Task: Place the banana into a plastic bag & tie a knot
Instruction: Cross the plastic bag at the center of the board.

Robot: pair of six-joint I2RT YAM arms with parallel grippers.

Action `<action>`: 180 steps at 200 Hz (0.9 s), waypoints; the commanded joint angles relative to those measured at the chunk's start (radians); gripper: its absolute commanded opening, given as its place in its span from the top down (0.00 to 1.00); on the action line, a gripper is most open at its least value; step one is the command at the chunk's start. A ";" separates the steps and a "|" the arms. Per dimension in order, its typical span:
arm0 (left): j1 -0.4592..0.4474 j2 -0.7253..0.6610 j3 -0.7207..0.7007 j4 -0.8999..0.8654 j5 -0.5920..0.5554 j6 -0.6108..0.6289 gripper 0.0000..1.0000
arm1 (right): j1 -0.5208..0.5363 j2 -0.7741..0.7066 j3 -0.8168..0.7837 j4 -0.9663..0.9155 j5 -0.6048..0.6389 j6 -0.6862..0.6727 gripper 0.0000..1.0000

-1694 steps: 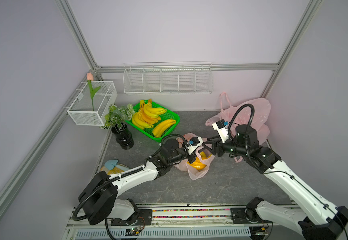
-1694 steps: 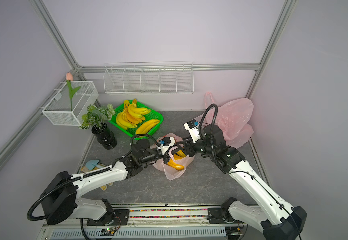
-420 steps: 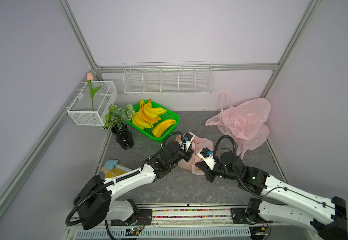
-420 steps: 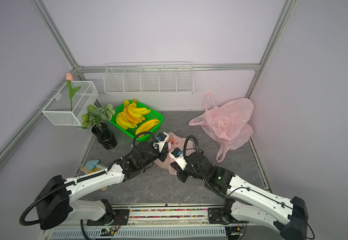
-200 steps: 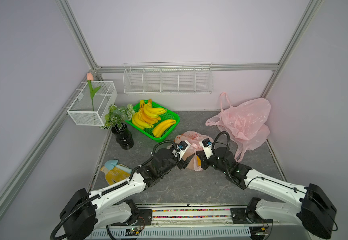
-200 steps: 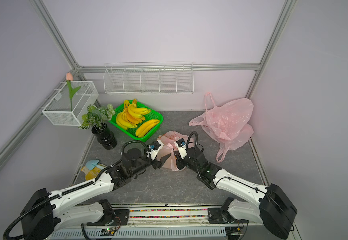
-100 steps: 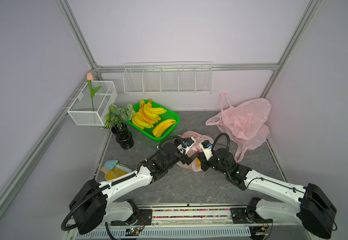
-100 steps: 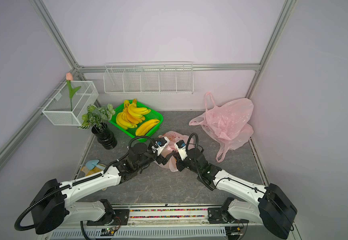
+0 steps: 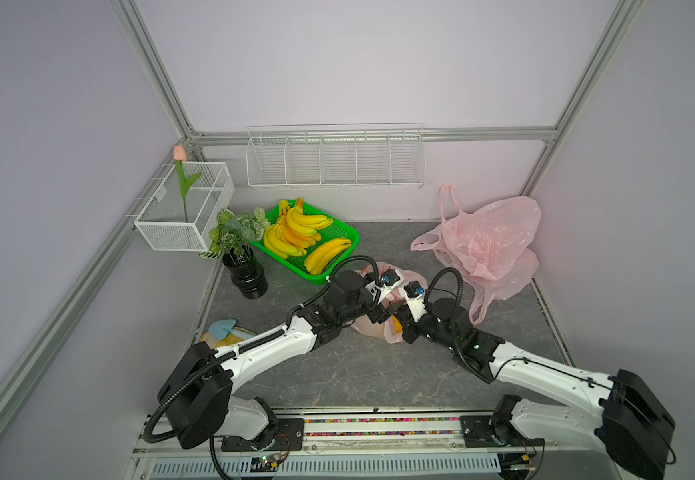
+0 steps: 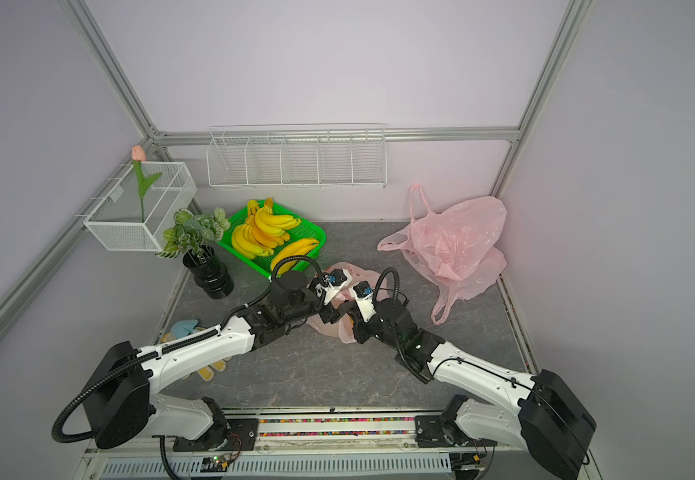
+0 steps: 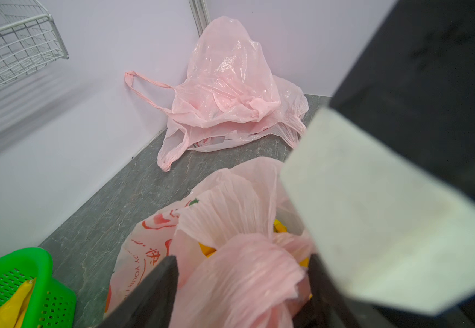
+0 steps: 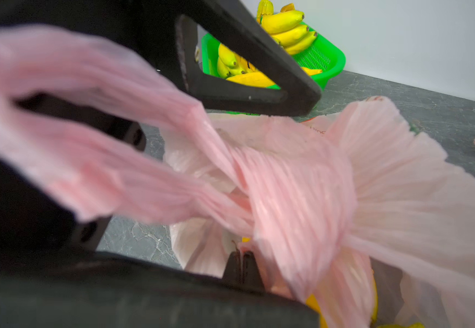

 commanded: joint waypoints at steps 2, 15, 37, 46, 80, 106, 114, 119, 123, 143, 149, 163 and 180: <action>0.008 0.022 0.045 -0.067 0.043 0.014 0.37 | -0.005 -0.021 -0.003 0.045 -0.014 -0.014 0.93; 0.010 0.033 0.058 -0.078 0.055 0.011 0.43 | -0.004 -0.019 -0.002 0.048 -0.015 -0.013 0.93; 0.012 0.052 0.078 -0.100 0.056 0.013 0.57 | -0.004 -0.021 -0.001 0.055 -0.012 -0.016 0.93; 0.013 0.053 0.080 -0.101 0.053 0.011 0.61 | -0.003 -0.021 -0.001 0.053 -0.010 -0.017 0.93; 0.015 0.033 0.060 -0.065 0.049 -0.002 0.78 | -0.002 -0.031 -0.006 0.037 0.013 -0.022 0.92; 0.015 0.012 0.044 -0.044 0.036 -0.014 0.96 | -0.001 -0.059 -0.020 0.015 0.030 -0.021 0.86; 0.015 0.005 0.034 -0.029 0.030 -0.020 0.99 | 0.001 -0.071 -0.024 0.006 0.031 -0.020 0.84; 0.015 -0.001 0.028 -0.019 0.025 -0.024 1.00 | 0.000 -0.078 -0.025 -0.002 0.031 -0.018 0.81; 0.015 -0.003 0.021 -0.010 0.022 -0.026 1.00 | 0.001 -0.085 -0.026 -0.008 0.030 -0.019 0.78; 0.015 -0.027 -0.012 0.040 -0.017 -0.042 1.00 | 0.000 -0.123 -0.025 -0.063 0.033 -0.001 0.58; 0.015 -0.035 -0.022 0.058 -0.034 -0.048 1.00 | 0.000 -0.140 -0.023 -0.087 0.039 0.014 0.51; 0.015 -0.052 -0.047 0.098 -0.072 -0.061 1.00 | 0.000 -0.196 -0.017 -0.151 0.055 0.071 0.45; 0.015 -0.064 -0.070 0.130 -0.090 -0.050 1.00 | 0.000 -0.267 -0.008 -0.206 0.068 0.177 0.43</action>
